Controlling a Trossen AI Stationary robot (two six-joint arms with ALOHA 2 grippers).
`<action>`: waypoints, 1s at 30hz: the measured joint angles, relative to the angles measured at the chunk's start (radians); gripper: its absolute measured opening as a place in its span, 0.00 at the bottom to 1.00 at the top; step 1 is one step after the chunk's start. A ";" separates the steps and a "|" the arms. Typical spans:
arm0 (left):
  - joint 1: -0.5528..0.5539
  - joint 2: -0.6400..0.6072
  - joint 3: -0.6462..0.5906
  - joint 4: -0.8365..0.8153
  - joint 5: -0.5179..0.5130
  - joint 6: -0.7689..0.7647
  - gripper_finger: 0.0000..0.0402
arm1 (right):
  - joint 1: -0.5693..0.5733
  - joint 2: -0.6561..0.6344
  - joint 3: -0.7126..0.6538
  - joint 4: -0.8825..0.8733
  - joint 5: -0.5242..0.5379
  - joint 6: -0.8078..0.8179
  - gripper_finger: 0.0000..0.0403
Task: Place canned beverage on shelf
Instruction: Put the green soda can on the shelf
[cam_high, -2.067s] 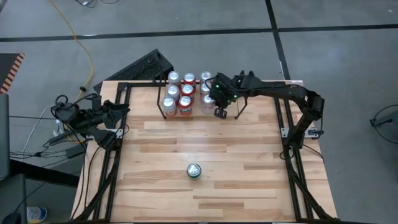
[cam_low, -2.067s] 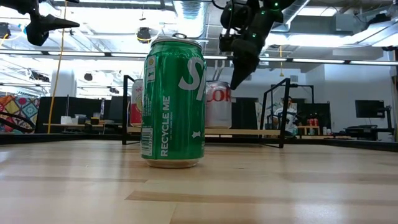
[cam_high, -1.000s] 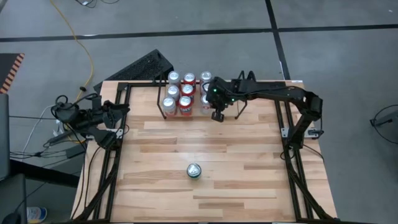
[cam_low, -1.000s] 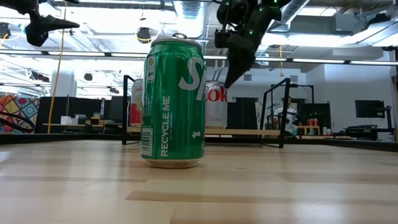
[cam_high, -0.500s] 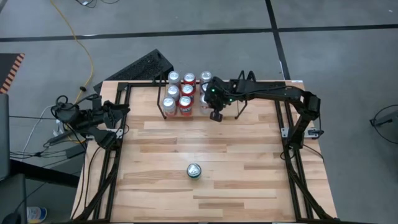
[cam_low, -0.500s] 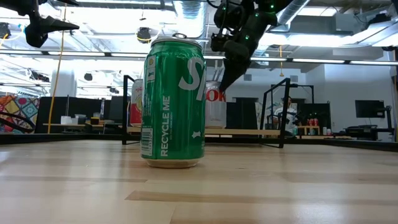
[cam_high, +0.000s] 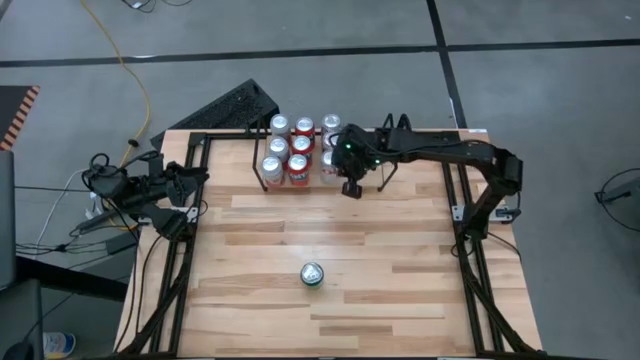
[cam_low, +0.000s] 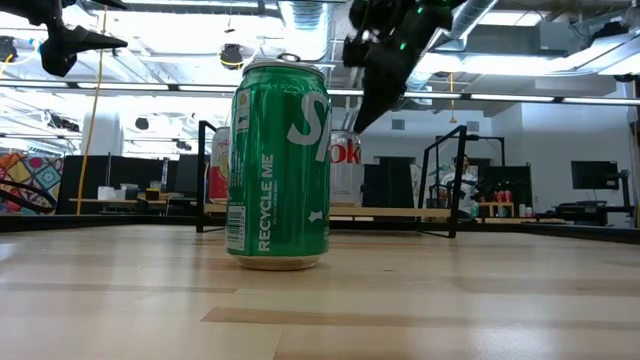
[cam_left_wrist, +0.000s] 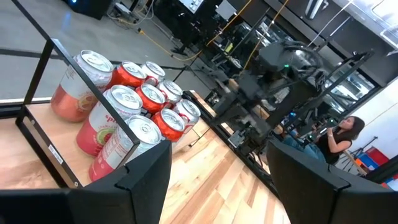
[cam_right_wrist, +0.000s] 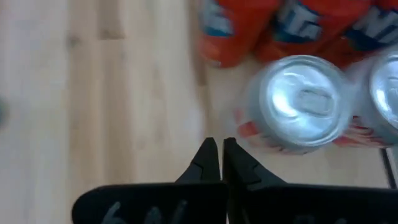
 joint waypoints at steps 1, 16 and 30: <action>0.000 0.000 0.000 0.000 0.000 0.000 0.61 | 0.010 -0.016 0.000 -0.015 -0.024 -0.001 0.02; 0.000 0.000 0.000 -0.023 0.018 -0.014 0.61 | 0.371 -0.058 0.000 0.090 -0.146 0.028 0.55; 0.000 0.000 0.000 -0.055 0.071 -0.022 0.61 | 0.524 0.109 0.001 0.424 -0.150 0.140 0.97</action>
